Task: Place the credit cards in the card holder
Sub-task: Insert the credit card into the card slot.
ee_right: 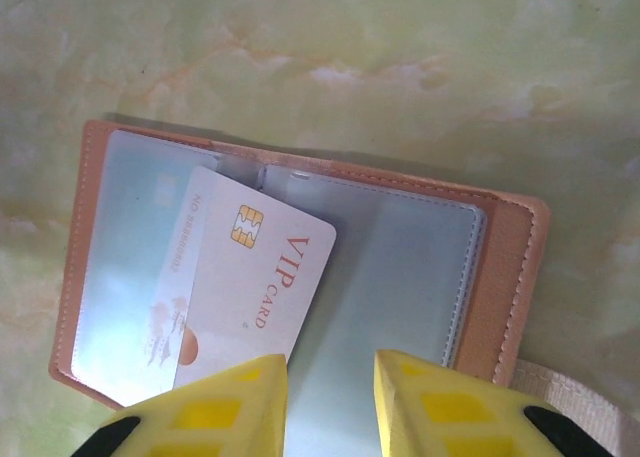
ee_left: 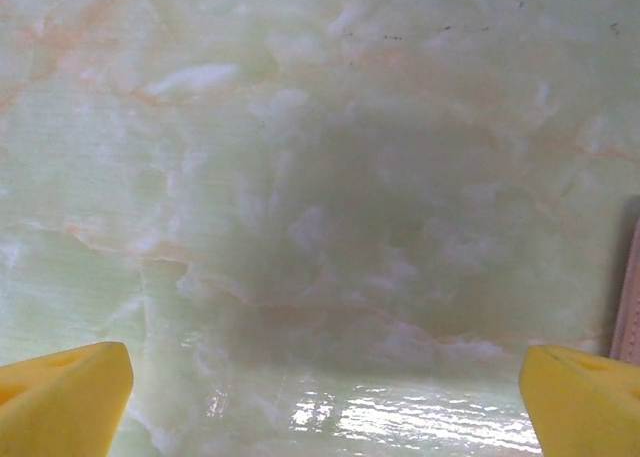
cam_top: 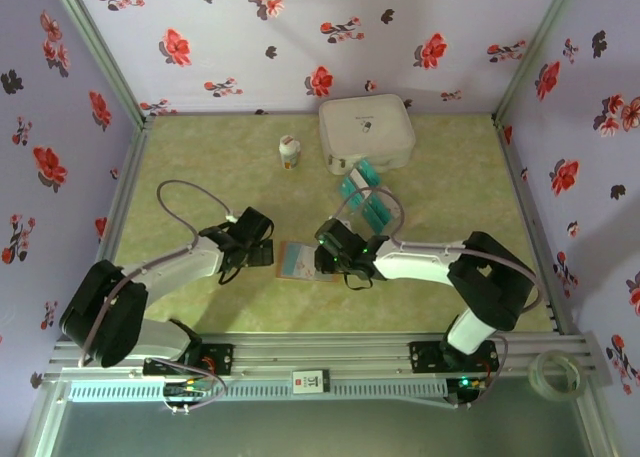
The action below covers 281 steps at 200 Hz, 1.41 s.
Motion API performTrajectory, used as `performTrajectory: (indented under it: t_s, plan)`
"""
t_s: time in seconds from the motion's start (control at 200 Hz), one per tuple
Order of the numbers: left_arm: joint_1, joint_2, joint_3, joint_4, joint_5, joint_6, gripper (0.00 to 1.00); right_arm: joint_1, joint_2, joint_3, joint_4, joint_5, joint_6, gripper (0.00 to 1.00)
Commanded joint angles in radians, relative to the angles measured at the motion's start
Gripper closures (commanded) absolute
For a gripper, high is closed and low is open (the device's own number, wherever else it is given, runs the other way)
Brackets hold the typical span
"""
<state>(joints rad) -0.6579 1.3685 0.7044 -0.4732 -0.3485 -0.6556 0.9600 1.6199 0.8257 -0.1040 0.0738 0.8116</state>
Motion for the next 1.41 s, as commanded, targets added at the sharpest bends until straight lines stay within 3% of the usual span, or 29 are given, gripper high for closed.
performTrajectory:
  t_s: [0.0, 1.4]
  plan:
    - [0.006, 0.028, 0.013, -0.02, -0.017, -0.017, 0.0, -0.005, 0.016, 0.035, -0.007, -0.012, -0.008, 0.71]
    - [-0.023, 0.134, 0.005, 0.033, 0.027, -0.01, 0.0, 0.005, 0.176, 0.164, 0.045, -0.096, 0.006, 0.77]
